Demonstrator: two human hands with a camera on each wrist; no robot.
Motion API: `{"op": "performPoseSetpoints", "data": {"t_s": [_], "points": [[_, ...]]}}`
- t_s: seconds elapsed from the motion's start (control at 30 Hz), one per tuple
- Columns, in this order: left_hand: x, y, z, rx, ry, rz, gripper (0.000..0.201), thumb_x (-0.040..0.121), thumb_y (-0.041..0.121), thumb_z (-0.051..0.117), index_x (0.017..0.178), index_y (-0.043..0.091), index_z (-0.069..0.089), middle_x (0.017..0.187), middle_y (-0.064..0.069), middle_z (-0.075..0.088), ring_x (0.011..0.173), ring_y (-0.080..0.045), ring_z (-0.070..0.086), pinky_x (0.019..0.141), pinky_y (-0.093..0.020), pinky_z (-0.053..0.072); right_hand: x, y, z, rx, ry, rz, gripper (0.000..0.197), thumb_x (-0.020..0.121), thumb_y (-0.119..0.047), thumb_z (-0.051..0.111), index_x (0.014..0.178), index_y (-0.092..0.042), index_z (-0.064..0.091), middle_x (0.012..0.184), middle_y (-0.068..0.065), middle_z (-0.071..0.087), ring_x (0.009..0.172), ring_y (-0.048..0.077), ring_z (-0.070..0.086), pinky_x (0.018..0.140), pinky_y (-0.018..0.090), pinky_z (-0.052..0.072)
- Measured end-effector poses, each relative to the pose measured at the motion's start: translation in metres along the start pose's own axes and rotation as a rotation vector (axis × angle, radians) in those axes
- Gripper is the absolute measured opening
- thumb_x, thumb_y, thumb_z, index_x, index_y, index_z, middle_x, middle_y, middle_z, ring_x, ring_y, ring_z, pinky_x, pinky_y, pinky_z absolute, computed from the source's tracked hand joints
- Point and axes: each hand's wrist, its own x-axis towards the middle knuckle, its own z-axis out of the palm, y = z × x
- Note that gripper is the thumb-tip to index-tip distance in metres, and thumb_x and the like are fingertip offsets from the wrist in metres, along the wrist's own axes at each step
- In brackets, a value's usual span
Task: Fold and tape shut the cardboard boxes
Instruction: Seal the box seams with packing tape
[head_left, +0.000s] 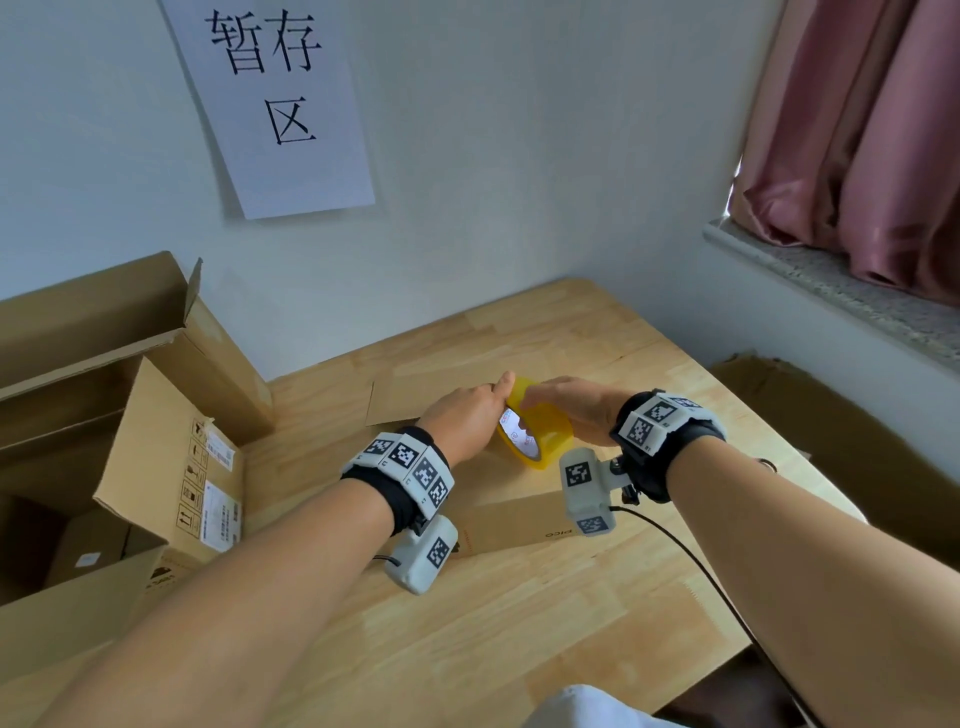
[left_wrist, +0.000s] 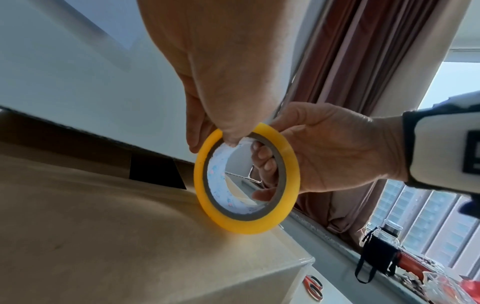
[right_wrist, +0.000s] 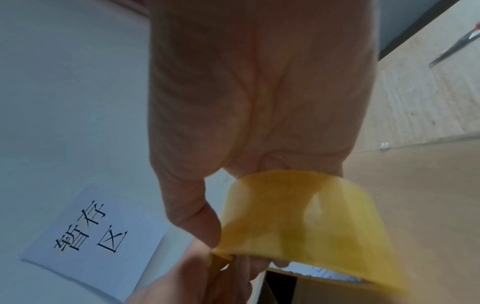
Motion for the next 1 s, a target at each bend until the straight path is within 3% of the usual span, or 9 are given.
{"op": "performPoseSetpoints", "data": {"t_s": [0.1, 0.27, 0.47, 0.63, 0.7, 0.77, 0.87, 1.0], "points": [[-0.002, 0.002, 0.001, 0.004, 0.000, 0.000, 0.066, 0.095, -0.001, 0.032, 0.153, 0.014, 0.003, 0.127, -0.015, 0.052, 0.105, -0.031, 0.056, 0.082, -0.038, 0.044, -0.001, 0.005, 0.003, -0.031, 0.026, -0.001, 0.034, 0.091, -0.029, 0.057, 0.112, -0.002, 0.057, 0.096, 0.012, 0.061, 0.086, 0.028, 0.056, 0.078, 0.036, 0.044], [-0.002, 0.003, 0.000, -0.010, -0.024, 0.001, 0.068, 0.095, 0.000, 0.032, 0.153, 0.015, 0.001, 0.132, -0.013, 0.049, 0.110, -0.031, 0.054, 0.086, -0.038, 0.044, -0.009, 0.005, 0.003, 0.028, 0.000, 0.000, 0.019, 0.092, -0.018, 0.051, 0.102, -0.003, 0.055, 0.086, 0.012, 0.058, 0.073, 0.026, 0.055, 0.069, 0.033, 0.045], [-0.004, 0.002, 0.000, -0.011, -0.014, 0.015, 0.065, 0.096, 0.003, 0.033, 0.153, 0.016, 0.002, 0.134, -0.014, 0.048, 0.110, -0.031, 0.054, 0.087, -0.038, 0.045, -0.014, 0.004, 0.004, 0.063, -0.036, 0.025, 0.014, 0.089, -0.010, 0.044, 0.098, -0.002, 0.051, 0.079, 0.011, 0.051, 0.064, 0.024, 0.048, 0.061, 0.031, 0.041], [-0.003, 0.001, 0.001, -0.027, -0.011, 0.012, 0.065, 0.096, 0.002, 0.032, 0.153, 0.016, 0.003, 0.136, -0.013, 0.047, 0.112, -0.032, 0.054, 0.089, -0.040, 0.046, -0.016, 0.003, 0.007, 0.078, -0.035, 0.036, 0.030, 0.063, -0.013, 0.053, 0.092, -0.004, 0.053, 0.084, 0.014, 0.050, 0.066, 0.026, 0.047, 0.061, 0.031, 0.038], [-0.003, 0.001, 0.001, -0.015, -0.008, 0.014, 0.066, 0.095, 0.001, 0.032, 0.153, 0.015, 0.003, 0.135, -0.014, 0.048, 0.110, -0.032, 0.054, 0.087, -0.038, 0.045, -0.016, 0.003, 0.008, 0.092, -0.049, 0.027, 0.021, 0.078, -0.016, 0.058, 0.096, -0.004, 0.056, 0.087, 0.016, 0.055, 0.070, 0.027, 0.051, 0.064, 0.032, 0.041], [-0.003, 0.002, 0.000, 0.001, -0.009, 0.020, 0.067, 0.095, -0.001, 0.033, 0.153, 0.014, 0.003, 0.134, -0.014, 0.048, 0.109, -0.031, 0.054, 0.084, -0.037, 0.044, -0.014, 0.005, 0.005, 0.089, -0.035, 0.008, 0.028, 0.092, -0.018, 0.055, 0.113, 0.000, 0.057, 0.103, 0.022, 0.060, 0.083, 0.029, 0.057, 0.072, 0.035, 0.046], [-0.002, 0.002, -0.001, 0.015, -0.012, 0.028, 0.068, 0.094, -0.003, 0.033, 0.153, 0.013, 0.003, 0.132, -0.014, 0.048, 0.109, -0.031, 0.054, 0.083, -0.035, 0.042, -0.014, 0.008, 0.000, 0.094, -0.047, -0.010, 0.036, 0.094, -0.015, 0.054, 0.126, 0.002, 0.053, 0.119, 0.024, 0.059, 0.094, 0.032, 0.058, 0.081, 0.039, 0.048], [-0.003, 0.003, -0.001, 0.021, -0.009, 0.032, 0.068, 0.094, -0.002, 0.033, 0.153, 0.014, 0.003, 0.134, -0.014, 0.048, 0.110, -0.032, 0.053, 0.084, -0.036, 0.042, -0.014, 0.012, -0.002, 0.124, -0.074, -0.006, 0.030, 0.094, -0.011, 0.050, 0.121, 0.001, 0.054, 0.108, 0.020, 0.059, 0.084, 0.030, 0.059, 0.071, 0.035, 0.049]]}}
